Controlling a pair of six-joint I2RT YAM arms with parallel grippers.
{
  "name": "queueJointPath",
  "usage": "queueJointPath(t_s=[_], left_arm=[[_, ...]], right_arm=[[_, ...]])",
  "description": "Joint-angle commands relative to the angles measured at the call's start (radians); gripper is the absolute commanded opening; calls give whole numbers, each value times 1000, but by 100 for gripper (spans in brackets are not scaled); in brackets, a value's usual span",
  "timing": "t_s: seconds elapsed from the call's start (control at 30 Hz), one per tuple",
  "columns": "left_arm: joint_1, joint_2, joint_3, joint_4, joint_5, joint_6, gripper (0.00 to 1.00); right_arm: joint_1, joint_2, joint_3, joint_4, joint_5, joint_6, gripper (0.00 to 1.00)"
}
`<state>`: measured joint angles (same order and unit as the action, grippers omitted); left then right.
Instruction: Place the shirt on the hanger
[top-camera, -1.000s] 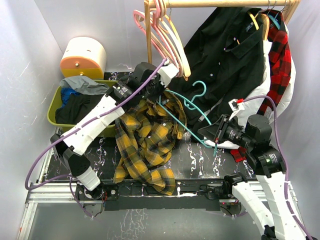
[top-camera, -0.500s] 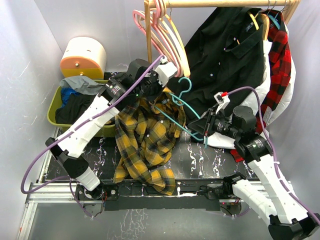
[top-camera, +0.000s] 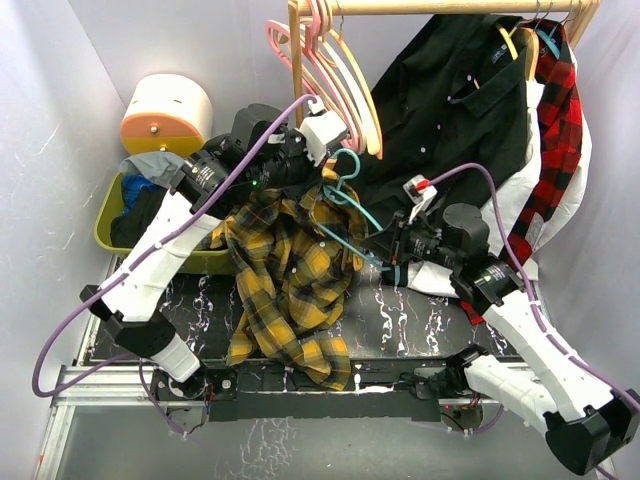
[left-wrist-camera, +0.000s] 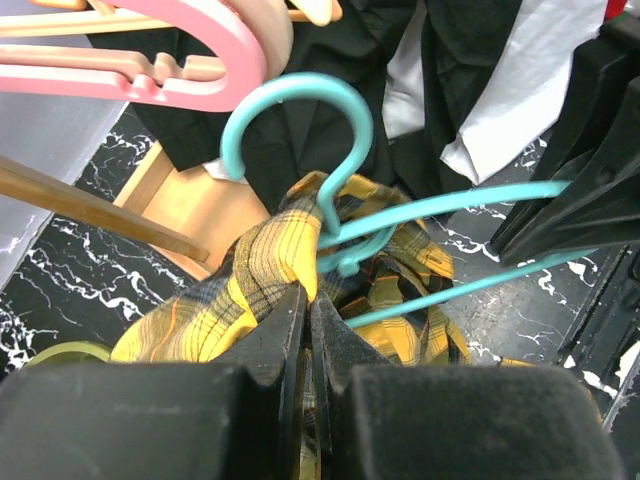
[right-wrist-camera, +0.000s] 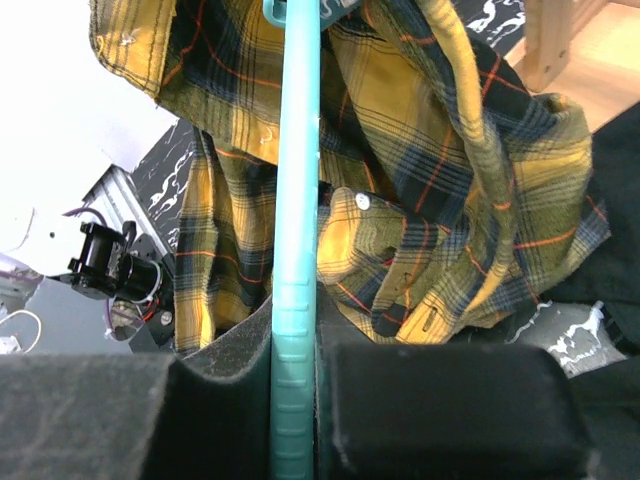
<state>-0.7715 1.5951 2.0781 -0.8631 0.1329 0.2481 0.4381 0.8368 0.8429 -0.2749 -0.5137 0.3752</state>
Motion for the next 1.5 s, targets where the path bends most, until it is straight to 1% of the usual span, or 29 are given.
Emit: queueJointPath(t_s=[0.0,0.17,0.27,0.3,0.33,0.4,0.43,0.47,0.53,0.57,0.63,0.73,0.83,1.0,1.1,1.2,1.33,1.47], left_arm=[[-3,-37,23,-31,79,-25,0],[-3,-52,-89,-16,73,-17,0],[-3,-59,-148,-5,37,-1,0],[-3,-62,-166,-12,32,16,5],[-3,-62,-180,-37,37,50,26],[3,-72,-217,-118,91,163,69],[19,-87,-250,-141,124,209,87],[57,-104,-283,-140,166,227,96],[187,-136,-312,-130,360,245,97],[254,-154,-319,-112,422,242,97],[337,-188,-320,-87,467,268,97],[411,-181,-274,-107,475,348,97],[421,-178,-299,-85,471,414,97],[422,-123,-282,-209,650,626,97],[423,-73,-266,-226,697,698,97],[423,-43,-266,-156,690,716,97],[422,12,-212,-143,699,745,97],[413,36,-198,-97,674,761,97]], right_arm=[[75,21,8,166,78,-47,8],[82,47,1,285,63,-11,8],[89,65,-15,326,56,7,8],[89,66,-24,337,61,8,8],[91,63,-38,349,67,8,8],[91,55,-70,386,78,5,8],[91,50,-91,408,84,6,8],[91,47,-112,437,85,6,8],[91,42,-158,495,91,2,8],[91,43,-179,522,93,-4,8],[91,54,-207,554,98,-16,8],[92,82,-218,585,77,-38,8],[93,103,-216,607,58,-58,8],[92,134,-203,616,14,-107,8],[93,136,-207,626,-8,-121,8],[93,139,-213,633,-23,-133,8],[93,142,-220,632,-39,-137,8],[93,144,-225,634,-47,-138,8]])
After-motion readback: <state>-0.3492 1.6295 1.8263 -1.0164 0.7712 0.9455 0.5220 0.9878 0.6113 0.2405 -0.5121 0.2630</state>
